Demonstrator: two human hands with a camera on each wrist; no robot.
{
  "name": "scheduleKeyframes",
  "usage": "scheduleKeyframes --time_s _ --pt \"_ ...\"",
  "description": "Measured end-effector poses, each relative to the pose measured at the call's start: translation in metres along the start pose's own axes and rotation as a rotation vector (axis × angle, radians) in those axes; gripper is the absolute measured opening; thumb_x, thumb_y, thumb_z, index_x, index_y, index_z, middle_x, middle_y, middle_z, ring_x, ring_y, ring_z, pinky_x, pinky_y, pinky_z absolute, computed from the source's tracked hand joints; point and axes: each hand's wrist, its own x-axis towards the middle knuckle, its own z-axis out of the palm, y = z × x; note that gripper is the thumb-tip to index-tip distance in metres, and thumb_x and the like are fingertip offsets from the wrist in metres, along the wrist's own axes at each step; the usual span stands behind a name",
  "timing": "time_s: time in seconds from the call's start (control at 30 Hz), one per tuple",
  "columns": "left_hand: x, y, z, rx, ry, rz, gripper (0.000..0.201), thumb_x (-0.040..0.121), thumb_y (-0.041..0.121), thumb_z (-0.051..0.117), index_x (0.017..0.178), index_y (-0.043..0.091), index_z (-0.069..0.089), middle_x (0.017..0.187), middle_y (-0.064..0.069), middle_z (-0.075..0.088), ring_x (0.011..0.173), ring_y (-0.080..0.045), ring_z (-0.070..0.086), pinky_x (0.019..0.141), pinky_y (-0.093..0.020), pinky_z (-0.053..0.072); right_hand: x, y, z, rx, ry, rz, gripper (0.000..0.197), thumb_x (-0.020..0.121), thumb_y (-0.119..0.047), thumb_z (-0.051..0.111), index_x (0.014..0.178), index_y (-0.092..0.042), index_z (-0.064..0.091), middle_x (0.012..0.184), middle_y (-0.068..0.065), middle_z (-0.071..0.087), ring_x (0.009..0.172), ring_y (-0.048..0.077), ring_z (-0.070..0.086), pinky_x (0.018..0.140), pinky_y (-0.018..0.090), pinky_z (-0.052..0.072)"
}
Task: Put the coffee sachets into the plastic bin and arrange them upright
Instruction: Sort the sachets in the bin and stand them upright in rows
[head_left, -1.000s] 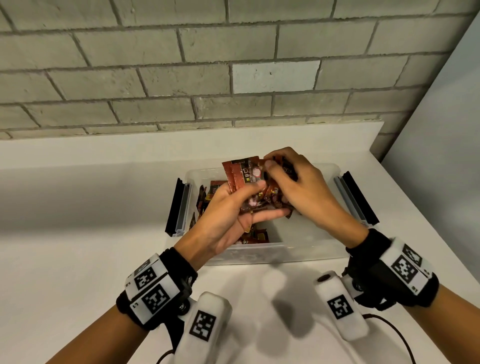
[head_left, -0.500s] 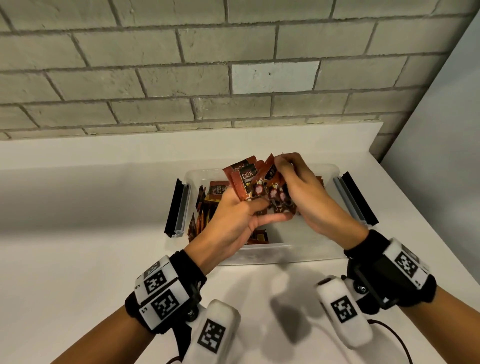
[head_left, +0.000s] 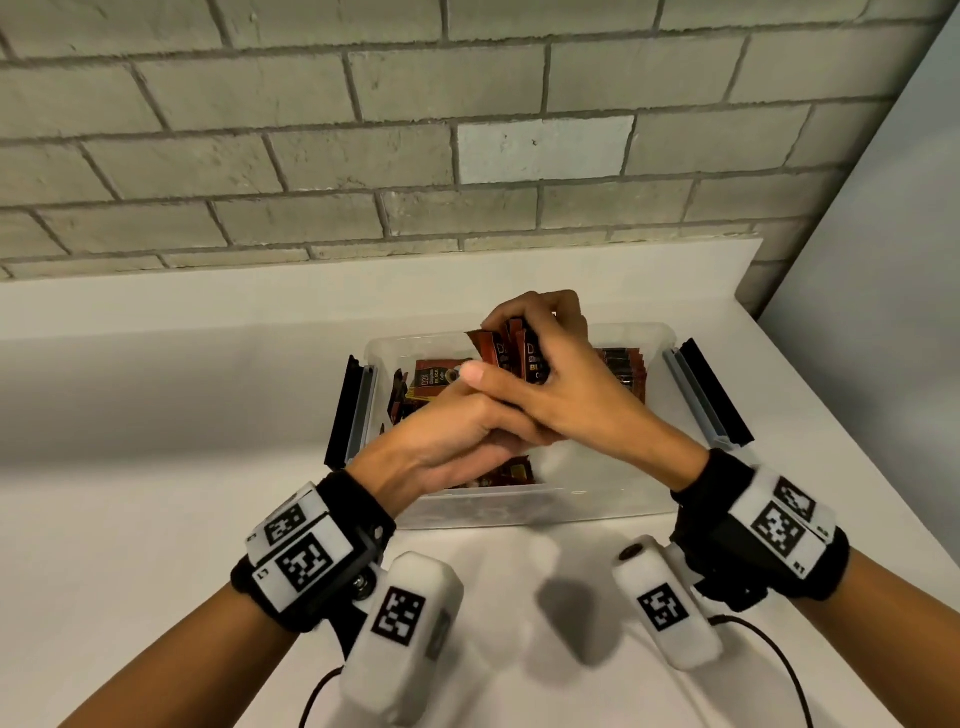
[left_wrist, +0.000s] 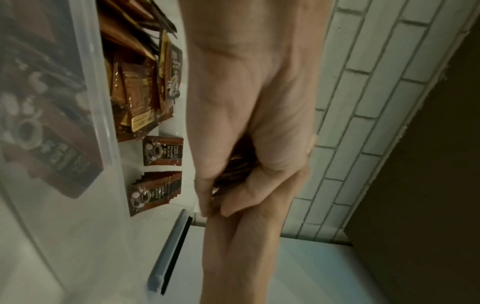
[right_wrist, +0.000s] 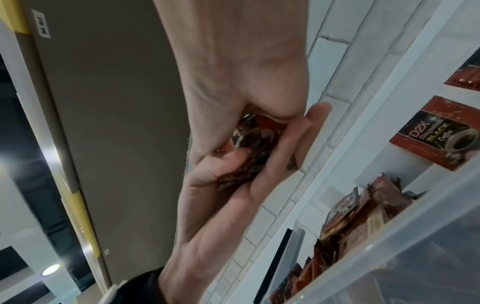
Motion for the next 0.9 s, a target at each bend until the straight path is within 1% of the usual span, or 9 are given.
scheduleKeyframes --time_s 0.1,0.23,0.33,0.47,0.53,0.63,0.73,0.83,0.9 --pt "0.002 0.002 -0.001 0.131 0.002 -0.008 0.035 0.075 -0.03 0.045 0.087 -0.001 0.061 0.078 -0.009 0.066 0.081 -0.017 0.066 0.079 -0.027 0.052 0.0 -0.003 -0.004 0.031 -0.002 -0.01 0.039 0.078 -0.04 0.071 0.109 -0.031 0.049 0.106 -0.007 0.045 0.099 0.002 0.051 0.083 0.014 0.046" --pt "0.007 0.002 0.002 0.167 -0.012 -0.018 0.031 0.075 -0.028 0.051 0.093 -0.005 0.061 0.083 -0.012 0.067 0.083 -0.018 0.068 0.077 -0.023 0.055 0.002 -0.003 -0.005 -0.006 0.035 -0.024 0.046 0.084 -0.026 0.066 0.125 -0.04 0.051 0.104 -0.002 0.053 0.092 0.004 0.056 0.083 0.014 0.046" --pt "0.014 0.0 0.004 0.119 0.016 -0.015 0.038 0.077 -0.028 0.048 0.102 -0.002 0.06 0.094 -0.01 0.069 0.093 -0.017 0.068 0.082 -0.024 0.056 0.003 0.002 -0.001 -0.053 0.149 -0.012 0.025 0.081 -0.022 0.064 0.106 -0.025 0.065 0.106 0.0 0.051 0.095 0.004 0.054 0.083 0.009 0.042" --pt "0.027 -0.004 0.011 0.179 0.109 0.024 0.04 0.087 -0.018 0.047 0.123 -0.001 0.052 0.11 -0.012 0.065 0.102 -0.015 0.064 0.081 -0.024 0.056 0.008 0.009 0.0 -0.134 0.187 0.036 0.018 0.081 -0.023 0.061 0.096 -0.014 0.057 0.104 0.0 0.046 0.098 0.018 0.053 0.083 0.024 0.045" --pt "0.033 -0.001 0.013 0.22 0.13 0.034 0.041 0.089 -0.016 0.046 0.127 0.001 0.049 0.114 -0.013 0.064 0.103 -0.015 0.064 0.08 -0.024 0.057 0.01 0.007 -0.01 -0.135 0.085 0.098 0.027 0.088 -0.032 0.061 0.108 -0.016 0.054 0.11 0.001 0.041 0.105 0.017 0.05 0.09 0.022 0.042" --pt "0.044 0.008 0.011 0.16 0.092 -0.034 0.037 0.087 -0.015 0.051 0.12 0.001 0.054 0.117 -0.018 0.063 0.107 -0.026 0.064 0.087 -0.031 0.055 0.016 -0.004 -0.052 -0.148 -0.294 0.255 0.044 0.091 -0.048 0.05 0.129 -0.027 0.042 0.119 -0.001 0.036 0.113 0.011 0.044 0.095 0.021 0.037" --pt "0.056 0.016 0.012 0.192 -0.02 -0.157 0.033 0.088 -0.011 0.052 0.119 -0.001 0.056 0.112 -0.014 0.064 0.104 -0.021 0.064 0.086 -0.023 0.054 0.026 -0.005 -0.102 -0.076 -0.59 0.307 0.048 0.089 -0.03 0.06 0.132 -0.027 0.037 0.116 0.004 0.056 0.102 0.021 0.063 0.086 0.031 0.053" --pt "0.073 0.015 0.017 0.221 -0.065 -0.23 0.033 0.088 -0.01 0.053 0.12 -0.003 0.056 0.106 -0.011 0.064 0.101 -0.019 0.062 0.088 -0.023 0.053 0.038 0.005 -0.125 -0.031 -0.665 0.363 0.05 0.084 -0.005 0.067 0.125 -0.019 0.041 0.107 0.011 0.066 0.092 0.028 0.07 0.077 0.03 0.057" --pt "0.084 0.008 0.024 0.261 -0.065 -0.286 0.024 0.086 -0.009 0.056 0.108 0.001 0.061 0.098 -0.008 0.066 0.095 -0.017 0.064 0.084 -0.022 0.054 0.043 0.014 -0.129 -0.142 -0.715 0.382 0.046 0.082 -0.006 0.07 0.119 -0.018 0.045 0.105 0.008 0.067 0.092 0.024 0.069 0.077 0.029 0.057"
